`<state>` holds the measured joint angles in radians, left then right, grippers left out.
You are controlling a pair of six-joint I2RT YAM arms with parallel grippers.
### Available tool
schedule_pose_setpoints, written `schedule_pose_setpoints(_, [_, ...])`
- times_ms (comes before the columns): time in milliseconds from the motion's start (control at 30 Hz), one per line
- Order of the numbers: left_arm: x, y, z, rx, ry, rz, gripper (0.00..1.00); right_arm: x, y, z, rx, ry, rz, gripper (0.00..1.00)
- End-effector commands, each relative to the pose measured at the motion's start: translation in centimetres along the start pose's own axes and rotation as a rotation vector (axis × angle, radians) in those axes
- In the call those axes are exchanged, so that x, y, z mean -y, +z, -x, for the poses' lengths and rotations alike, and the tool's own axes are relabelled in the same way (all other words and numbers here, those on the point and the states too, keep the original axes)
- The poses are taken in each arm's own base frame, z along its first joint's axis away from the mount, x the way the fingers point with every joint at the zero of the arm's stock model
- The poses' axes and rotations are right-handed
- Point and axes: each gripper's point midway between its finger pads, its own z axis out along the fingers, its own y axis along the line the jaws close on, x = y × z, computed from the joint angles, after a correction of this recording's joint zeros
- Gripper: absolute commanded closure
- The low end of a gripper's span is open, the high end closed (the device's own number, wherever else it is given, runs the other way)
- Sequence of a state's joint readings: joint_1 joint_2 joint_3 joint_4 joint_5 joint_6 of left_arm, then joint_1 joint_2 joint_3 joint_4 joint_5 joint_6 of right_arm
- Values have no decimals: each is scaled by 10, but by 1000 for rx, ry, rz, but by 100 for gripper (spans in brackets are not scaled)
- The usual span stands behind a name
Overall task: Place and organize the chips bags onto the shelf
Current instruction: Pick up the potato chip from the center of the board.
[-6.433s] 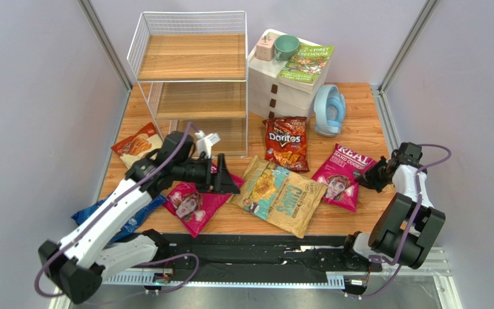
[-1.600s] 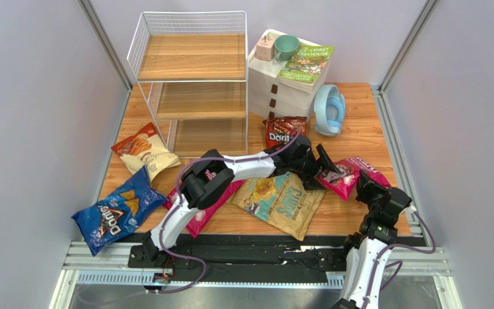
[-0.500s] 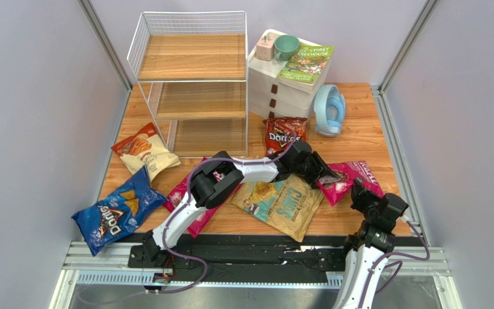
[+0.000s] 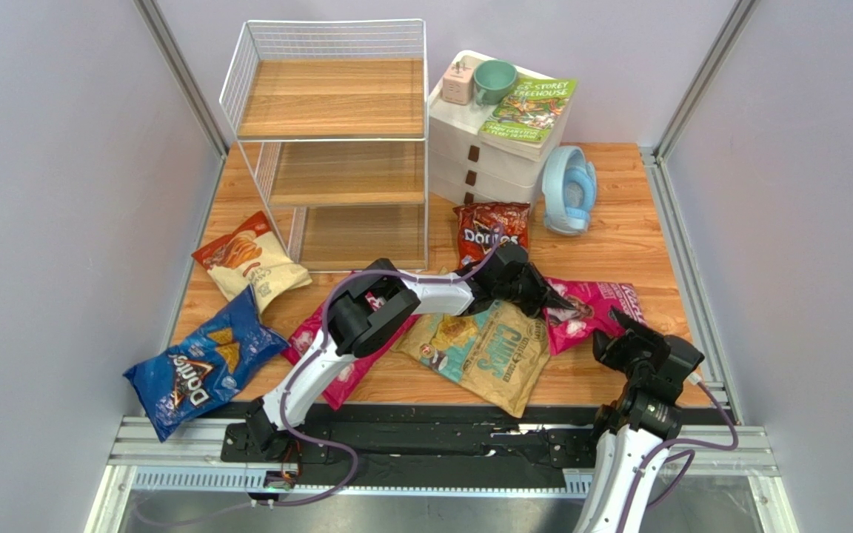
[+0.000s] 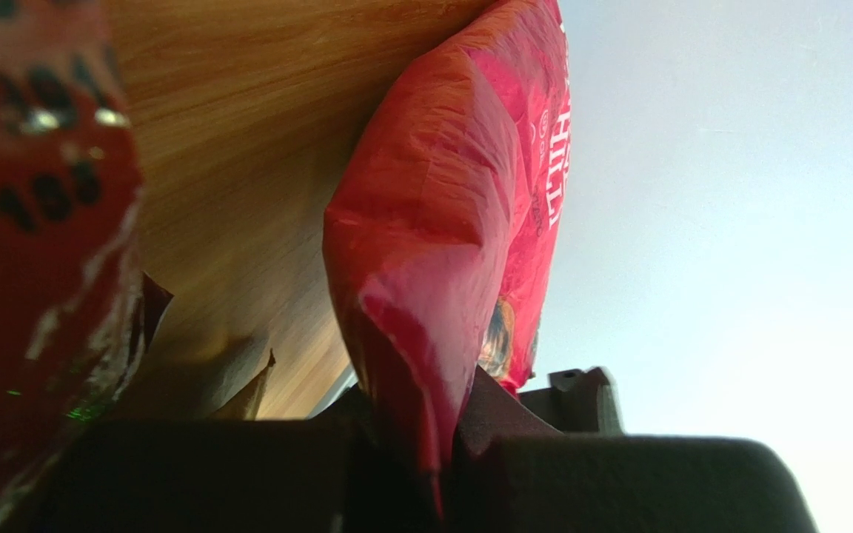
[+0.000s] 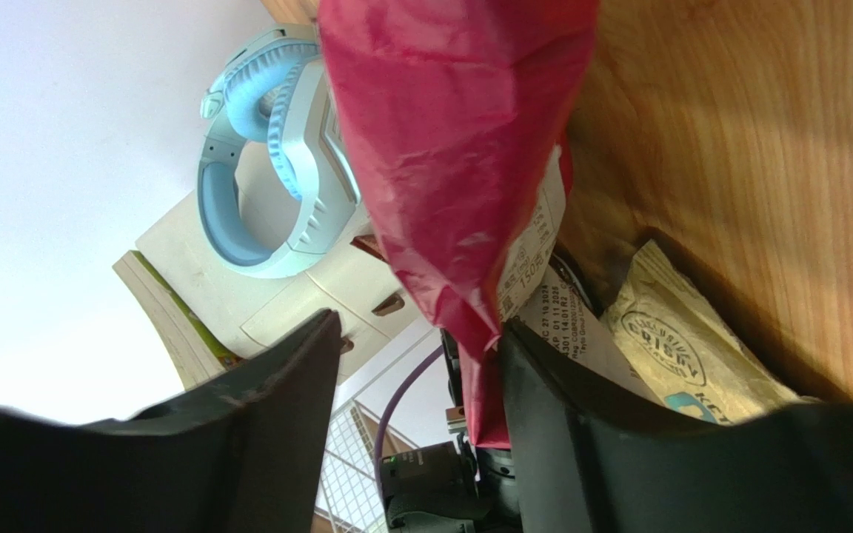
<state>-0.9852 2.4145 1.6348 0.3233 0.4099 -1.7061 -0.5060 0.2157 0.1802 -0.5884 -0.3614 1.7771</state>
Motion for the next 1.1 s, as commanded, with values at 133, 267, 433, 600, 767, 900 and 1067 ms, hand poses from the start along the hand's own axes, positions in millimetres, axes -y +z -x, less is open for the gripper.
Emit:
schedule_pose_setpoints(133, [49, -23, -8, -85, 166, -93, 100, -33, -21, -21, -37, -122, 63, 31])
schedule_pose_setpoints(267, [82, -38, -10, -123, 298, -151, 100, -35, -25, -28, -49, -142, -2, 30])
schedule_pose_setpoints(433, [131, -54, -18, -147, 477, -194, 100, -65, -38, -44, -71, -268, -59, 28])
schedule_pose_setpoints(600, [139, -77, -23, -154, 597, -162, 100, -97, -37, -45, -52, -386, -132, 27])
schedule_pose_setpoints(767, [128, -113, -35, -157, 702, -117, 100, -113, -36, -41, -17, -406, -110, 28])
schedule_pose_setpoints(900, [115, -136, -36, -130, 725, -93, 100, -108, -33, -41, -47, -424, -141, 28])
schedule_pose_setpoints(1067, [128, -154, -26, -108, 746, -105, 100, -83, -45, -42, -82, -470, -254, 27])
